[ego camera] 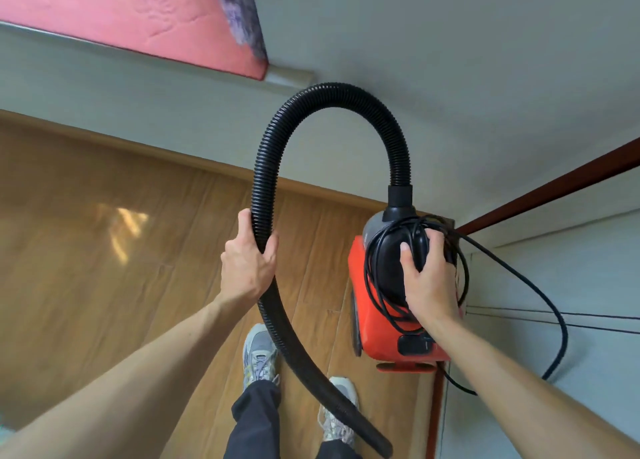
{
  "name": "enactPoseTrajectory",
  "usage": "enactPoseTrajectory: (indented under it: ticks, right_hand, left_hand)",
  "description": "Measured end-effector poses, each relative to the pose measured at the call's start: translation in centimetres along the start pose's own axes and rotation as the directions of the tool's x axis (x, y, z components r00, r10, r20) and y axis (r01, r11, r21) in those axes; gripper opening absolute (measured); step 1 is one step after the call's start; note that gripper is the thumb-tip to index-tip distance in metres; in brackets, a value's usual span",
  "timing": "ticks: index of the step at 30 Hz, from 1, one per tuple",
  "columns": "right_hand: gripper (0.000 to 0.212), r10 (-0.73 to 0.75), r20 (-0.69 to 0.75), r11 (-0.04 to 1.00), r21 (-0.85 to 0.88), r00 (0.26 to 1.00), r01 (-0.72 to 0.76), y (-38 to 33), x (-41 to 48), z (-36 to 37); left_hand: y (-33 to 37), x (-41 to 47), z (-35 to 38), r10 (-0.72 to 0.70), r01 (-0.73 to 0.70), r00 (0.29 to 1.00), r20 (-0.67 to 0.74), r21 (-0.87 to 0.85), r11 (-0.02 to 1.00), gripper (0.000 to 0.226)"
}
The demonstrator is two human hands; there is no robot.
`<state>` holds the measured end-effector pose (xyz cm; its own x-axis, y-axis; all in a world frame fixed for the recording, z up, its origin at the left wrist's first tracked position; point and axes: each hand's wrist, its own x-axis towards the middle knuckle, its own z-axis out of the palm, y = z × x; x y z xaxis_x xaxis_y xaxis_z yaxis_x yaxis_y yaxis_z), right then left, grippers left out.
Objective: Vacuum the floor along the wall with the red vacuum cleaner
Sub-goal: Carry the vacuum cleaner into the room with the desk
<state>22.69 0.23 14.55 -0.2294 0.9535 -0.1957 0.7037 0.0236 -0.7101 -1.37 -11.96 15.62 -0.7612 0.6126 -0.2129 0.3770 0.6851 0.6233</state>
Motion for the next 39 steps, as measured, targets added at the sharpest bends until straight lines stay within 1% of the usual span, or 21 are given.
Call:
enactPoseTrajectory:
  ticks: [4, 7, 11, 16, 20, 23, 26, 30, 33, 36, 39]
  right_hand:
    - [0.024, -0.093, 0.074, 0.995, -0.016, 0.993, 0.095, -4.8, -2.0, -1.3]
    - [0.029, -0.145, 0.160, 0.989, -0.012, 0.976, 0.149, -9.3, -3.9, -2.2]
    - [0.033, -0.215, 0.268, 0.975, 0.011, 0.939, 0.220, -16.0, -6.4, -3.2]
    - [0.028, -0.337, 0.327, 0.935, 0.012, 0.883, 0.353, -24.6, -10.0, -3.0]
    - [0.033, -0.419, 0.361, 0.895, 0.007, 0.833, 0.447, -31.9, -13.5, -1.9]
    - [0.035, -0.479, 0.379, 0.858, 0.011, 0.791, 0.514, -37.5, -16.8, -1.0]
    - [0.036, -0.530, 0.390, 0.824, 0.024, 0.753, 0.567, -43.0, -20.7, 0.1]
    - [0.029, -0.609, 0.373, 0.774, 0.085, 0.700, 0.628, -50.2, -26.7, 1.8]
    - [0.024, -0.660, 0.370, 0.737, 0.149, 0.654, 0.659, -55.1, -31.3, 3.4]
    - [0.026, -0.724, 0.366, 0.677, 0.215, 0.585, 0.704, -59.4, -35.9, 5.1]
    - [0.026, -0.768, 0.386, 0.626, 0.280, 0.511, 0.728, -63.3, -40.5, 6.3]
  left_hand:
    - [0.6, -2.8, -5.6, -0.080, 0.082, 0.995, -0.051, 0.029, 0.996, 0.034]
    - [0.7, -4.6, -10.5, -0.146, 0.149, 0.987, -0.064, 0.044, 0.988, 0.037]
    - [0.4, -6.0, -17.5, -0.217, 0.221, 0.970, -0.112, 0.031, 0.975, 0.048]
    - [-1.6, -7.6, -27.1, -0.276, 0.279, 0.941, -0.196, -0.015, 0.960, 0.063]
    - [-4.0, -9.8, -34.9, -0.304, 0.294, 0.920, -0.247, -0.078, 0.953, 0.058]
    - [-6.0, -12.1, -40.7, -0.304, 0.268, 0.915, -0.265, -0.164, 0.949, 0.061]
    - [-7.7, -14.6, -46.3, -0.324, 0.259, 0.901, -0.290, -0.239, 0.936, 0.069]
    - [-9.5, -18.7, -53.4, -0.302, 0.208, 0.876, -0.377, -0.271, 0.940, 0.087]
    - [-11.2, -21.9, -58.7, -0.310, 0.209, 0.816, -0.489, -0.250, 0.945, 0.081]
    - [-12.9, -25.1, -63.6, -0.329, 0.195, 0.723, -0.608, -0.277, 0.941, 0.072]
    - [-14.4, -28.4, -68.0, -0.351, 0.201, 0.632, -0.691, -0.292, 0.935, 0.062]
